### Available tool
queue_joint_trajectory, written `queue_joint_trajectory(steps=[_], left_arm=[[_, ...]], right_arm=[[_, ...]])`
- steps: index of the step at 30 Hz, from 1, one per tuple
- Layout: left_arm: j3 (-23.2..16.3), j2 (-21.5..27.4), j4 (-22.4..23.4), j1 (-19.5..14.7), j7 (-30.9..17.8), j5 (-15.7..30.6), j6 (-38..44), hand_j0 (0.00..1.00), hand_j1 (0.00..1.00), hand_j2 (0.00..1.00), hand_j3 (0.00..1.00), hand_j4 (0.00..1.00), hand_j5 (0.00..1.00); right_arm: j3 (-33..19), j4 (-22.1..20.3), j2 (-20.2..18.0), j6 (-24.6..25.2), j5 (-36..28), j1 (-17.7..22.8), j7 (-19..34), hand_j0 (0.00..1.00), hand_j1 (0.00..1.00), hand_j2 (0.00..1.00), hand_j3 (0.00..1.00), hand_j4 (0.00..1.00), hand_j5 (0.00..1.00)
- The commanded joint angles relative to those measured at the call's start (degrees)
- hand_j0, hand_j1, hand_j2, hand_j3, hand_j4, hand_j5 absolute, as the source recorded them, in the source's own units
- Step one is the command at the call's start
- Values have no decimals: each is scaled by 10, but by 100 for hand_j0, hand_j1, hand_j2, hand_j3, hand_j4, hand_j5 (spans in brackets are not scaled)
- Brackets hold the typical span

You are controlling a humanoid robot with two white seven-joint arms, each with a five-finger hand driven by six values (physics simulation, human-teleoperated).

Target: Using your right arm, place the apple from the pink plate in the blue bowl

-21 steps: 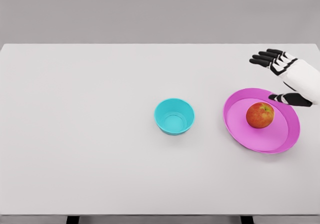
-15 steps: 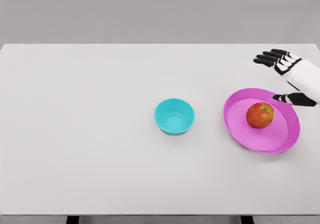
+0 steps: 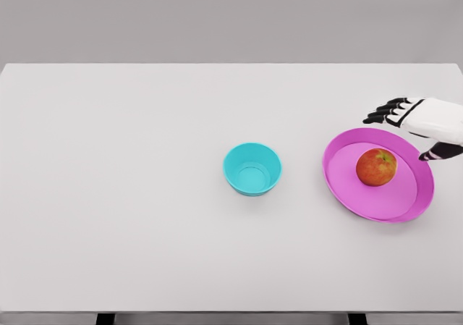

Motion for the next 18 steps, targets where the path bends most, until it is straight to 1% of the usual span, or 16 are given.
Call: queue_joint_trajectory(steps=[1, 6, 11, 15, 16, 18], left_arm=[[0, 0, -1, 0, 0, 0, 0, 100, 100, 100, 100, 100, 100], [0, 0, -1, 0, 0, 0, 0, 100, 100, 100, 100, 100, 100], [0, 0, -1, 0, 0, 0, 0, 100, 100, 100, 100, 100, 100], [0, 0, -1, 0, 0, 0, 0, 100, 100, 100, 100, 100, 100], [0, 0, -1, 0, 0, 0, -1, 100, 100, 100, 100, 100, 100], [0, 0, -1, 0, 0, 0, 0, 100, 100, 100, 100, 100, 100]], right_arm=[[43, 15, 8, 1, -2, 0, 11, 100, 100, 100, 100, 100, 100], [46, 20, 10, 1, -1, -1, 11, 100, 100, 100, 100, 100, 100], [67, 44, 19, 1, -1, -2, 11, 100, 100, 100, 100, 100, 100], [92, 57, 21, 1, 0, -31, 11, 100, 100, 100, 100, 100, 100], [99, 62, 29, 1, 0, -37, 11, 100, 100, 100, 100, 100, 100], [108, 68, 31, 1, 0, -44, 11, 100, 100, 100, 100, 100, 100]])
